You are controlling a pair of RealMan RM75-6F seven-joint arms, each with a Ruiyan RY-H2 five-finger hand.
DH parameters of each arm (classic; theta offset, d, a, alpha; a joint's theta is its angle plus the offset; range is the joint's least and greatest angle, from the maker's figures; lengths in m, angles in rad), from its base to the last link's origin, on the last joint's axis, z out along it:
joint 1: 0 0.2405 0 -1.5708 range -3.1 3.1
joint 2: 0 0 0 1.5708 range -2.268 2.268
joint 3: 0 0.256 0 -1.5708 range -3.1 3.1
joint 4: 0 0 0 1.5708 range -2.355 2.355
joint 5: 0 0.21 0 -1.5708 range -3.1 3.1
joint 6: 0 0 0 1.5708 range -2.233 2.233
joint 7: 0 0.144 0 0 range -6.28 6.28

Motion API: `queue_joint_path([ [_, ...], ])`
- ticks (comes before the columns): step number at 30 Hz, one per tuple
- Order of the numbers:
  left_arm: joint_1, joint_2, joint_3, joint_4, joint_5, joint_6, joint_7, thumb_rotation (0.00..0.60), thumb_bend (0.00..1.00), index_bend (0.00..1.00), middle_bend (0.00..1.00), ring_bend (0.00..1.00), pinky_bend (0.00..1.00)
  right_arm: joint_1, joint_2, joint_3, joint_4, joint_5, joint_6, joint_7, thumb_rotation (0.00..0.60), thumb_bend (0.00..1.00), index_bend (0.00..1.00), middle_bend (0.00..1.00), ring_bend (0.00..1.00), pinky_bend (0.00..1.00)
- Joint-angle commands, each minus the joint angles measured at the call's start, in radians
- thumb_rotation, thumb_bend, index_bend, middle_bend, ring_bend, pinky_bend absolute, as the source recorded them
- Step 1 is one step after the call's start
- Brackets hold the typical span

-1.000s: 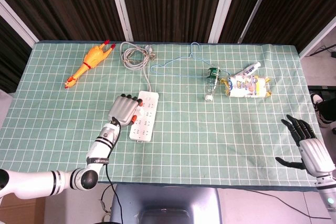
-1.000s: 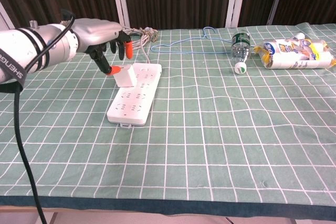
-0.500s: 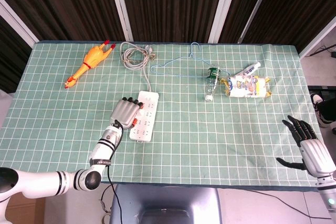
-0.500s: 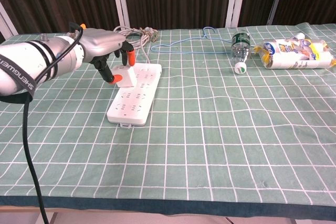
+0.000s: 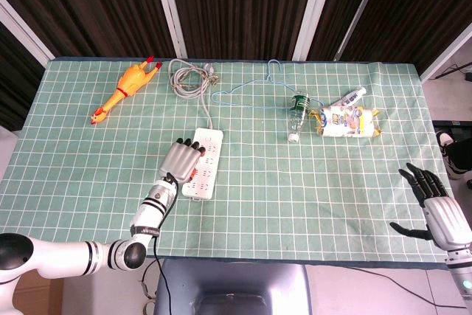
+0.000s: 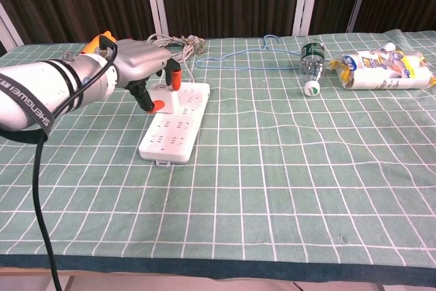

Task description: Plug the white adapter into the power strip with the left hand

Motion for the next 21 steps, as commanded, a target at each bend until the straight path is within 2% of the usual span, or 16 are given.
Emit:
queue_joint_path([
  [1, -0.005, -0.002, 0.005, 0.000, -0.007, 0.003, 0.011, 0.600, 0.37, 0.38, 0.33, 0.25, 0.29, 0.000, 0.000, -0.001, -0.001, 0.000, -0.001, -0.001, 0.600, 0.00, 0.00, 0.05, 0.00, 0.11],
  [6, -0.010, -0.007, 0.013, -0.002, -0.037, 0.012, 0.033, 0.600, 0.37, 0.40, 0.34, 0.25, 0.29, -0.001, 0.000, 0.000, -0.003, 0.001, 0.000, -0.003, 0.600, 0.00, 0.00, 0.05, 0.00, 0.11],
  [10, -0.003, 0.000, 0.004, -0.012, -0.016, 0.028, 0.009, 0.600, 0.37, 0.39, 0.33, 0.25, 0.29, -0.001, 0.002, -0.001, -0.005, 0.000, 0.000, -0.006, 0.600, 0.00, 0.00, 0.05, 0.00, 0.11],
  [17, 0.044, 0.080, -0.053, -0.095, 0.092, 0.115, -0.104, 0.600, 0.37, 0.26, 0.28, 0.20, 0.25, -0.001, 0.006, 0.001, -0.013, 0.001, 0.002, -0.011, 0.600, 0.00, 0.00, 0.05, 0.00, 0.11],
  [21, 0.103, 0.153, -0.067, -0.144, 0.144, 0.183, -0.173, 0.600, 0.37, 0.23, 0.27, 0.20, 0.22, 0.002, 0.010, 0.003, -0.013, 0.002, -0.002, -0.009, 0.600, 0.00, 0.00, 0.05, 0.00, 0.11],
])
